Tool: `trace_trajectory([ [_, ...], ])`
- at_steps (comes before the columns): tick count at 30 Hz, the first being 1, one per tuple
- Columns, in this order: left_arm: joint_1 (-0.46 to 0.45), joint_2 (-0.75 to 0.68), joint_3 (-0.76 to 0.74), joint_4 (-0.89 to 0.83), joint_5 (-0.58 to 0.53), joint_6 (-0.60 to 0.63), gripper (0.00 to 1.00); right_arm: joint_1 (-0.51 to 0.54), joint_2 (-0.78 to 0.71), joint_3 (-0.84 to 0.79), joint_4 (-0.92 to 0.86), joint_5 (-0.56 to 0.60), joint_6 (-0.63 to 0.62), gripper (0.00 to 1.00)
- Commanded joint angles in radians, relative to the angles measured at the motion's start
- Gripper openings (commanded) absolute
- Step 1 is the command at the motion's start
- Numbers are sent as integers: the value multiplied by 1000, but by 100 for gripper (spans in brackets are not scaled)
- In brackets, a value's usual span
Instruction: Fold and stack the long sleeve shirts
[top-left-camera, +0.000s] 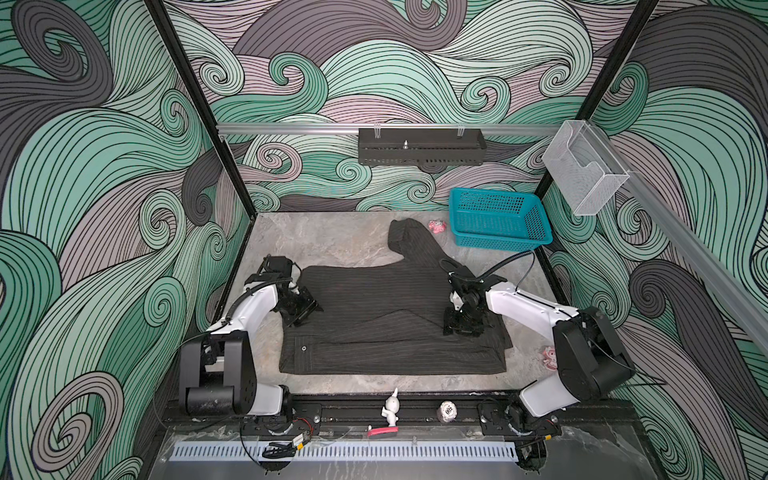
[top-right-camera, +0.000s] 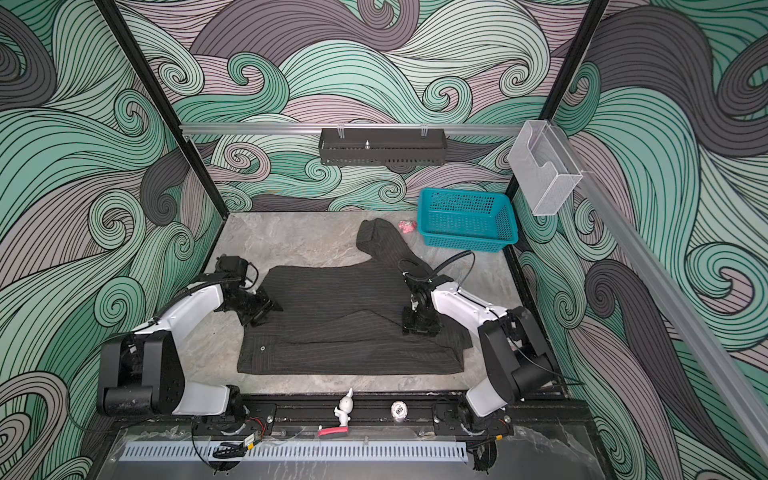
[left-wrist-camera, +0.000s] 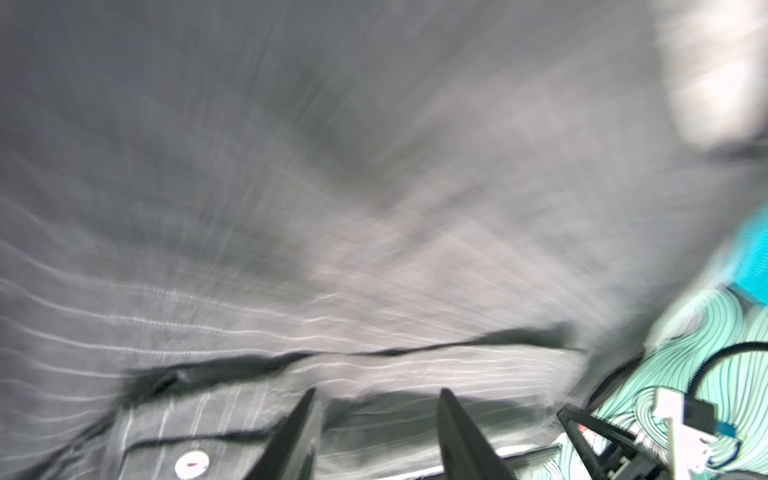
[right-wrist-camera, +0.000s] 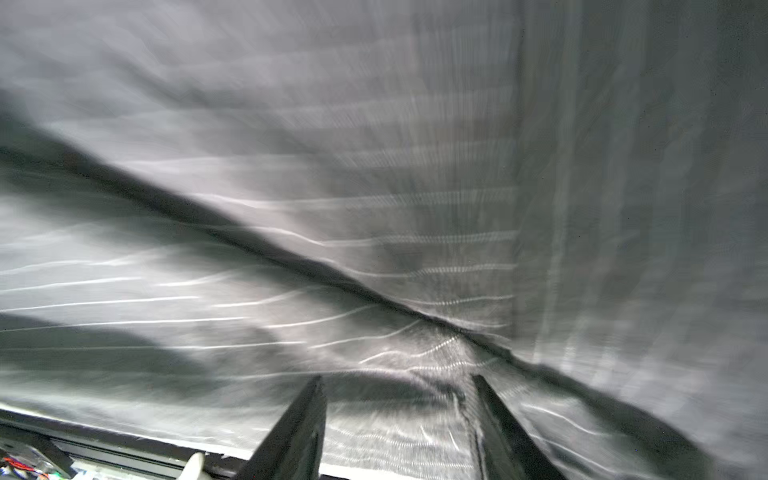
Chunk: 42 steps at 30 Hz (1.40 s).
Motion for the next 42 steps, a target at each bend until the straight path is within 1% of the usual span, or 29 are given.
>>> trace_trajectory([
  [1, 8, -11, 167, -19, -122, 87, 54, -31, -14, 151, 30, 125, -130, 60],
  [3, 13, 34, 237, 21, -168, 123, 56, -61, 41, 242, 52, 165, -177, 63],
  [4, 17, 77, 276, 34, -193, 138, 58, -78, 84, 294, 59, 180, -193, 65],
  [6, 27, 167, 362, 28, -202, 157, 60, -112, 186, 402, 48, 187, -206, 68],
  [10, 42, 423, 606, -108, -184, 165, 62, -162, 371, 586, 40, 200, -198, 72],
  [12, 44, 543, 694, -150, -173, 166, 62, -174, 451, 664, 41, 199, -196, 73],
  [15, 46, 649, 752, -124, -164, 163, 63, -185, 550, 765, 39, 202, -194, 74],
  [18, 48, 736, 820, -140, -190, 175, 63, -192, 618, 836, 31, 205, -195, 74],
  [24, 50, 874, 930, -190, -222, 200, 61, -198, 683, 901, 20, 200, -195, 74],
  [27, 50, 909, 957, -202, -234, 224, 59, -198, 688, 907, 20, 196, -196, 74],
  [32, 50, 933, 961, -224, -243, 261, 51, -199, 685, 902, 21, 185, -196, 74],
  [35, 49, 929, 930, -232, -240, 278, 50, -201, 682, 896, 21, 179, -194, 74],
  [37, 45, 919, 906, -225, -218, 281, 47, -202, 683, 896, 21, 170, -193, 74],
  [40, 40, 909, 897, -223, -217, 287, 34, -206, 692, 898, 20, 152, -192, 75],
  [42, 39, 906, 910, -228, -236, 292, 20, -213, 699, 903, 21, 135, -192, 74],
])
